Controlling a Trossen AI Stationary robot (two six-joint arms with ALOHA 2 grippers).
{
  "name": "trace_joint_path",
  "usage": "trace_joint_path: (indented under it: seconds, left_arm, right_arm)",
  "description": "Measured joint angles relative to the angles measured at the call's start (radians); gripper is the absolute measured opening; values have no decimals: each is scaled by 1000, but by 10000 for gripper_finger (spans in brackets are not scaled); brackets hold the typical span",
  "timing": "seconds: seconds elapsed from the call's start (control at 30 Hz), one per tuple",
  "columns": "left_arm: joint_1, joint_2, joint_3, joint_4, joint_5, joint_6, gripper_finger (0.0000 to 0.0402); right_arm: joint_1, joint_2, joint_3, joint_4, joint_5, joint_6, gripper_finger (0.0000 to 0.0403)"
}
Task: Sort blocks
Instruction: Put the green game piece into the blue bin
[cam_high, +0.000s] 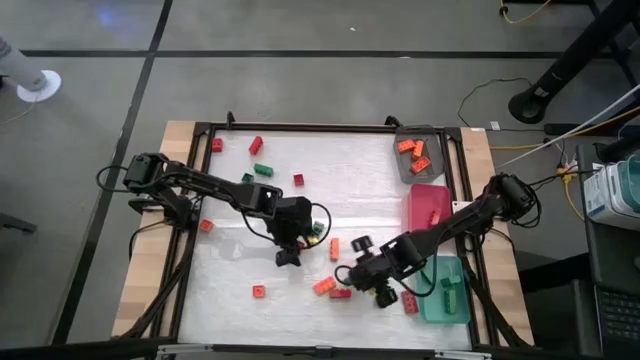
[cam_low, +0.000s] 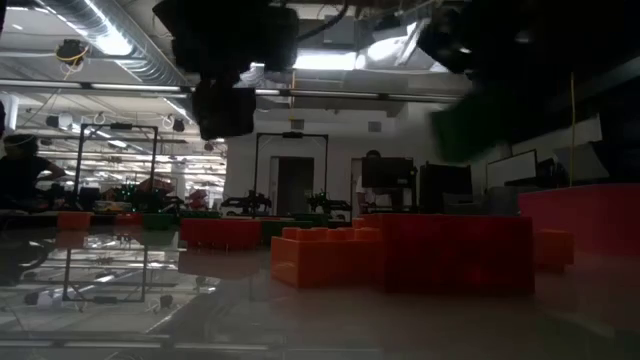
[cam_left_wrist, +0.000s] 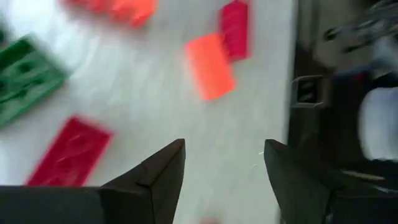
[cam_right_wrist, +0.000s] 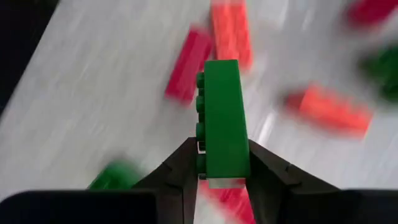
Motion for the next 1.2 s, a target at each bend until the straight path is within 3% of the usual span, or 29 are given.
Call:
trace_joint_path:
  seconds: [0.17,0.37,0.47,0.67,0.87,1.2]
  left_arm:
    - [3,0,0,-38,-83,52,208]
    - [3,0,0,-30,-93,100,208]
    - [1,0,0,-30,-93,123,208]
    - [1,0,0,-30,-99,169,208]
    - [0,0,0,-33,-153,241,208]
    - [-36,2,0,-45,-263,540,208]
  right_arm:
    - [0,-1,72,-281,-138,220,108]
    - [10,-2,110,-554,-326,438,108]
    - [45,-2,110,-676,-359,507,108]
    - [157,-2,110,-804,-361,642,108]
    - [264,-2,90,-766,-282,734,110]
    - [335,-2,55,-747,-255,979,174]
